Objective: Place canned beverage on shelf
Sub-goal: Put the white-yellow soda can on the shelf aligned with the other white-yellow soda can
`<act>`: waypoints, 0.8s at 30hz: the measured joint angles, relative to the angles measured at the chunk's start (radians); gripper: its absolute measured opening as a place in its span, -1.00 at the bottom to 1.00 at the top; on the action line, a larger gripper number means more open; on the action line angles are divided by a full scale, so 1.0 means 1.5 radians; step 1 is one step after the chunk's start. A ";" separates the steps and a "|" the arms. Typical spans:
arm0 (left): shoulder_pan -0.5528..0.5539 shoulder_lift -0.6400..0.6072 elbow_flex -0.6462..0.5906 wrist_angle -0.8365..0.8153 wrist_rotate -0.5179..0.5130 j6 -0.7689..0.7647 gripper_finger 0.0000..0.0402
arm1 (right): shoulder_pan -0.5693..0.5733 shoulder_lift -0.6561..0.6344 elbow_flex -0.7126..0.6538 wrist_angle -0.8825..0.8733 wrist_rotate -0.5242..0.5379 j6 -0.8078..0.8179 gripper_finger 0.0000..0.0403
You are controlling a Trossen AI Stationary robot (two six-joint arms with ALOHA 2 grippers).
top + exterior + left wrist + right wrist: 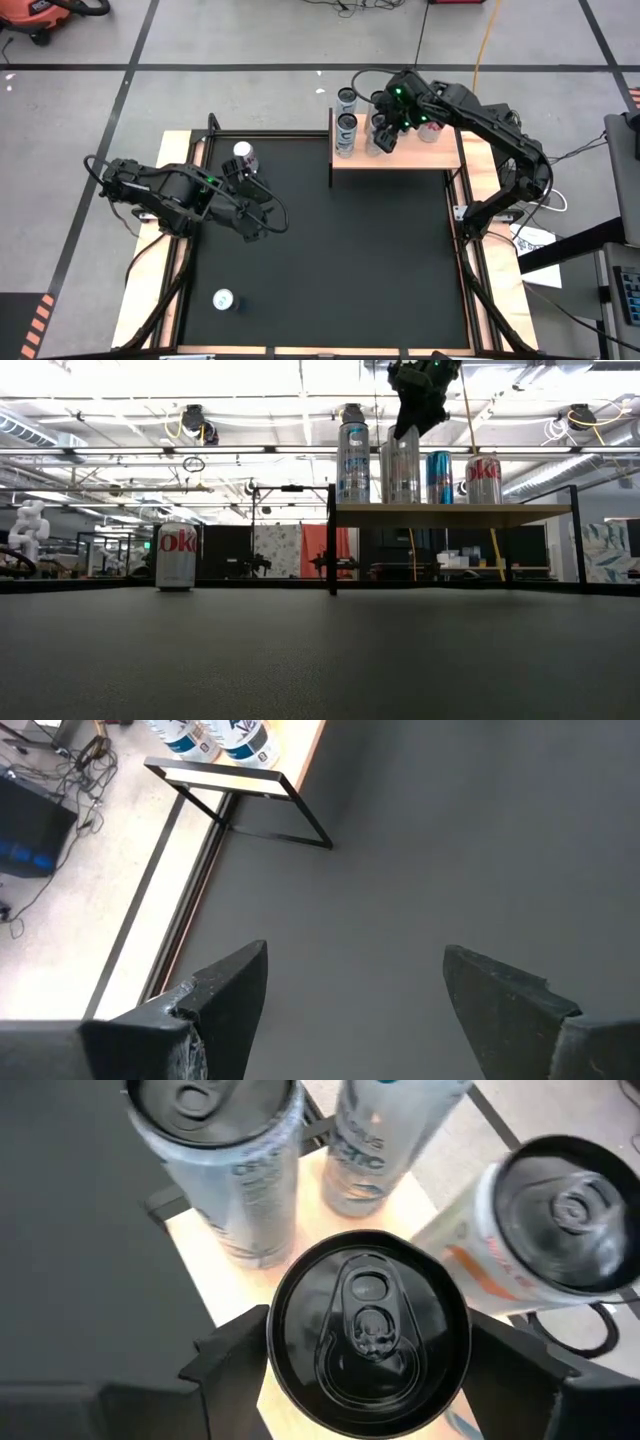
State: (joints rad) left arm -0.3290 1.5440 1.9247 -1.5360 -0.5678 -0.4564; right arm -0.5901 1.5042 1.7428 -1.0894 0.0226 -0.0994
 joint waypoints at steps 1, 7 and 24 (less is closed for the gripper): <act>0.000 0.000 0.000 0.000 0.000 0.000 0.48 | 0.000 0.000 0.000 0.000 0.001 0.000 0.37; 0.000 0.000 0.000 0.000 0.000 0.001 0.48 | 0.000 0.000 0.000 -0.001 -0.008 0.000 0.37; 0.000 0.000 0.000 0.000 0.000 0.001 0.48 | 0.000 -0.001 0.000 -0.002 -0.031 0.002 0.37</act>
State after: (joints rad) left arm -0.3286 1.5440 1.9247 -1.5360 -0.5682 -0.4549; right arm -0.5900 1.5032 1.7428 -1.0919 -0.0238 -0.0963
